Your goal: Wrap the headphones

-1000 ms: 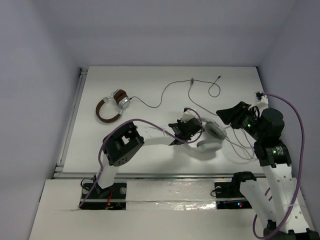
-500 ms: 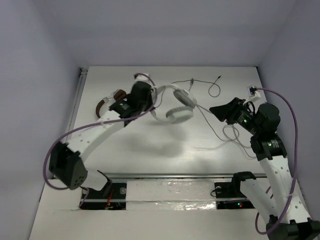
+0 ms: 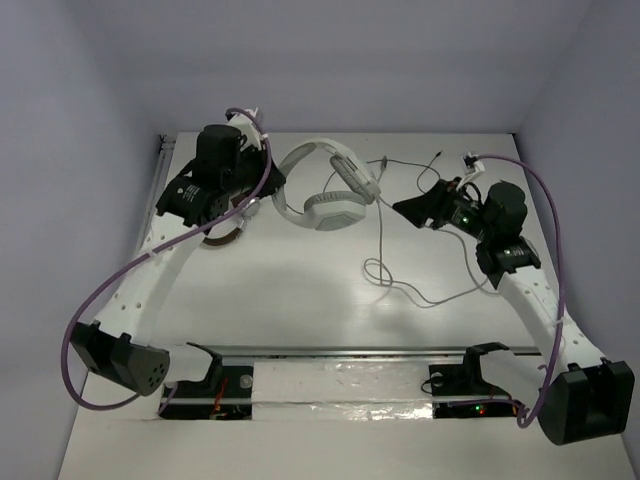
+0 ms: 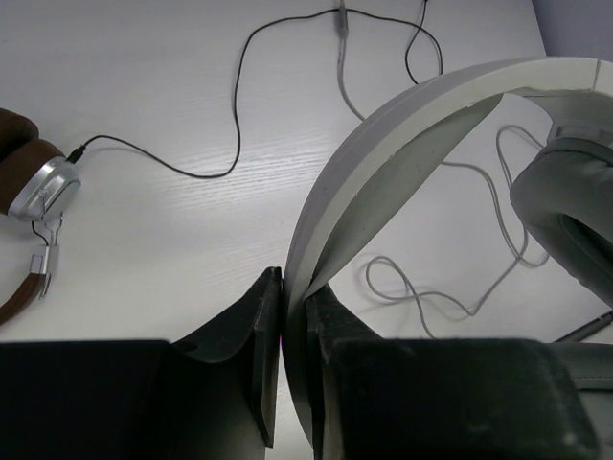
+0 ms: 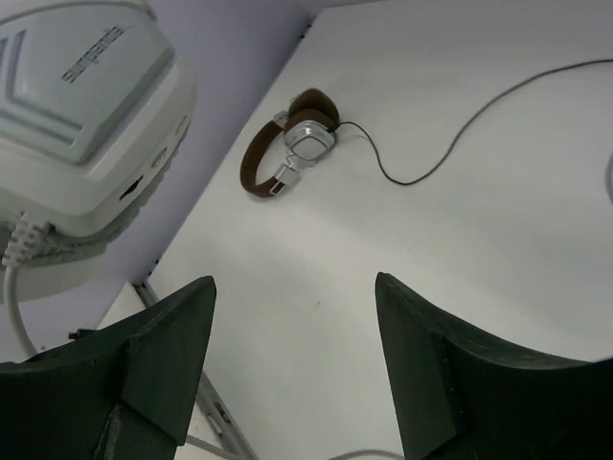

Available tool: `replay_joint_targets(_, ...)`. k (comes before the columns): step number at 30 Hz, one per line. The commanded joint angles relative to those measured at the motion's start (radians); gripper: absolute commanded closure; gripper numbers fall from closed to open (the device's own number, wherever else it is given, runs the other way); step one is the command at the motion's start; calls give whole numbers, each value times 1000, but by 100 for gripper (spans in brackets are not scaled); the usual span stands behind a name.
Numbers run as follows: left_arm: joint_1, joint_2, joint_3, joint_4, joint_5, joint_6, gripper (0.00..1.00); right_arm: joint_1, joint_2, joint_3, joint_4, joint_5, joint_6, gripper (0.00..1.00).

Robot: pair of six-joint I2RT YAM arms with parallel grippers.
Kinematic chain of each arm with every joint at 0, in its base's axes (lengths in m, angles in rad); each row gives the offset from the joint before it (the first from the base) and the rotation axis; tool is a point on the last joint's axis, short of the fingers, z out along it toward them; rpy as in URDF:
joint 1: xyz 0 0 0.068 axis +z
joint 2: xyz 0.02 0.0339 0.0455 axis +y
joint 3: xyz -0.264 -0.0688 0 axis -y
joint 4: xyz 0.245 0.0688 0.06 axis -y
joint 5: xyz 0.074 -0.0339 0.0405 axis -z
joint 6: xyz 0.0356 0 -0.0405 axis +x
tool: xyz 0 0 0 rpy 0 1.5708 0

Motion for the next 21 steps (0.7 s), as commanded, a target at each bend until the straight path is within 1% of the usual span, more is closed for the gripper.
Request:
replay_joint_targets(1,45,10,101,16,130,-8,100,34,-41,-47,204,-120,-13,27)
replay_joint_targets(4,58,30,163,1,159,-6,100,80,-94,-115,286,-172,30,29)
replay_joint_targets(6,58,51,203,-12,176,-8,100,108,-115,-164,308,-169,41,31)
replay_joint_targets(10,67,90,350,-59,187,-2,100,195,-149,-213,362,-169,71,34)
replay_joint_targets(12,67,110,395,-73,197,-8,100,195,-189,-233,374,-151,87,36)
replay_joint_targets(14,67,116,447,-76,213,-18,100,195,-215,-260,396,-154,94,36)
replay_joint_targets(16,67,124,484,-81,243,-35,100,205,-201,-265,402,-148,90,34)
replay_joint_targets(17,67,124,493,-84,249,-40,100,205,-201,-264,394,-133,82,34)
replay_joint_targets(19,67,124,509,-91,256,-48,100,205,-181,-261,371,-76,59,31)
replay_joint_targets(21,67,118,527,-98,263,-54,100,205,-177,-260,374,-62,36,29)
